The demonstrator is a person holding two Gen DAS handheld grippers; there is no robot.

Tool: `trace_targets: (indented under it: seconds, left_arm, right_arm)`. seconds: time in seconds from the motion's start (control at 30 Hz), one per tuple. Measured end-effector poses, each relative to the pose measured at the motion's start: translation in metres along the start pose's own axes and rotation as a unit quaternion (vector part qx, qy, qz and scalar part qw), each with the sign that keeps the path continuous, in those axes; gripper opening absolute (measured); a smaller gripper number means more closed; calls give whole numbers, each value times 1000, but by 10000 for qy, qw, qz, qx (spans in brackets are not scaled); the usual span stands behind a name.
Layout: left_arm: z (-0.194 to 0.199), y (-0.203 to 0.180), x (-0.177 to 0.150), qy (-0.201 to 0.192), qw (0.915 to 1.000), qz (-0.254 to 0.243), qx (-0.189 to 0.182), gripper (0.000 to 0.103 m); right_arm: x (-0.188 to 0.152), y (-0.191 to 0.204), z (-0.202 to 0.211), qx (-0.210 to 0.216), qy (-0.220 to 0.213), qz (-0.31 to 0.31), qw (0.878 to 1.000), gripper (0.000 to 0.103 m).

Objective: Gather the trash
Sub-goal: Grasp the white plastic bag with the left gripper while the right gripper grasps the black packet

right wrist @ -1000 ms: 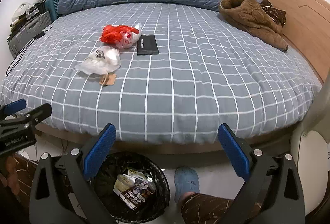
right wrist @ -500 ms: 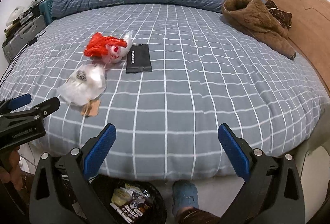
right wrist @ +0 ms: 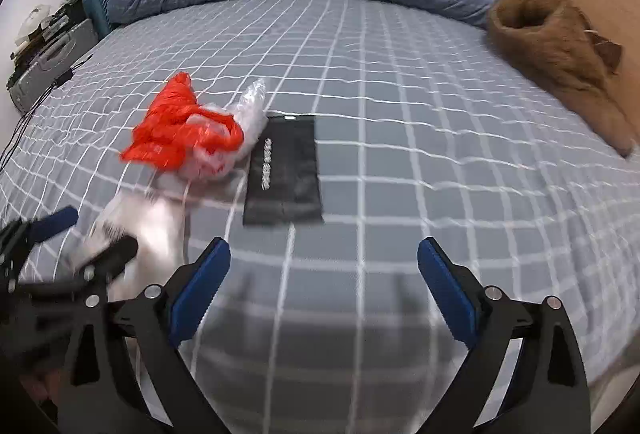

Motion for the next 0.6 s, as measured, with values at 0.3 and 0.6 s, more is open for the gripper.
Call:
trace_targets:
  seconds: [0.3,0.6]
  left_arm:
    - [-25,-7,0,107,9995,22,-300,75]
    - [-37,-18,3,209,9989,47,-427,60]
  right_arm:
    - [18,14,-59,332,297,30,9990,83]
    - [20,14,-75,196,469,83,9987,63]
Point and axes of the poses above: each gripper's, at about its wrist camera, not at the fingertips, and z roughly against the way its jaws point, y to its left, x to its top, the point moved 10 cm from there along -z, roughly the way its jaws point, and after that the axes turned 2 degrees about -y, right-handed, at the moved point
